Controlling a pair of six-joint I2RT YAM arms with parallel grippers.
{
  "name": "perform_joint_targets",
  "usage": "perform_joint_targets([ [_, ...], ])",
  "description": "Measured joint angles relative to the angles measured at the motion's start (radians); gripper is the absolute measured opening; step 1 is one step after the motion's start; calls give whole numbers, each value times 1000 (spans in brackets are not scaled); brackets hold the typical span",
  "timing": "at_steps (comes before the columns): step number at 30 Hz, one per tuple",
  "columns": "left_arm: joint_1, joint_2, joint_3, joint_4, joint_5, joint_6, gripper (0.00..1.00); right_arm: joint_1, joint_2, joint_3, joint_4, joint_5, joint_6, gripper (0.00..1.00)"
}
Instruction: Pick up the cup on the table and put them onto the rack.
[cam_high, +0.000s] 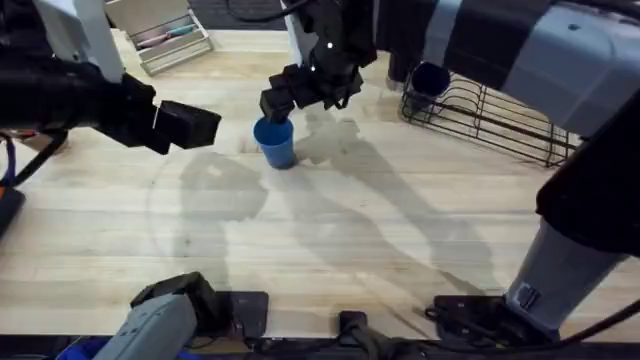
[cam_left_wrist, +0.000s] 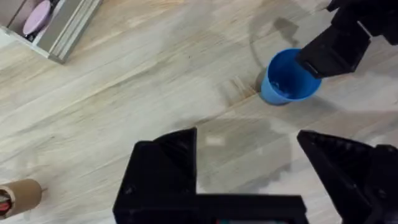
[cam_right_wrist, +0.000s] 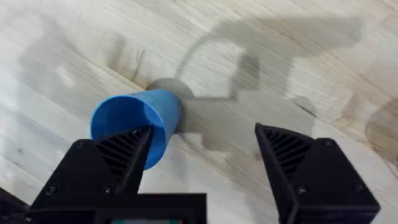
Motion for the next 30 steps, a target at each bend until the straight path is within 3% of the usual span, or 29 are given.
perform_joint_targets([
  [4,0,0,0,0,1,2,993,0,16,0,-1,-8,0,919],
  [5,0,0,0,0,1,2,994,0,37,0,-1,-22,3,778],
  [8,0,0,0,0,1,2,994,0,41,0,-1,-24,2,633],
  [12,0,0,0,0,1,2,993,0,41,0,-2,-26,6,126],
  [13,0,0,0,0,1,2,992,0,41,0,-2,-29,9,61],
  [24,0,0,0,0,1,2,993,-9,40,4,-1,-118,9,30],
  [30,0,0,0,0,2,2,993,-67,16,4,-27,-131,7,31],
])
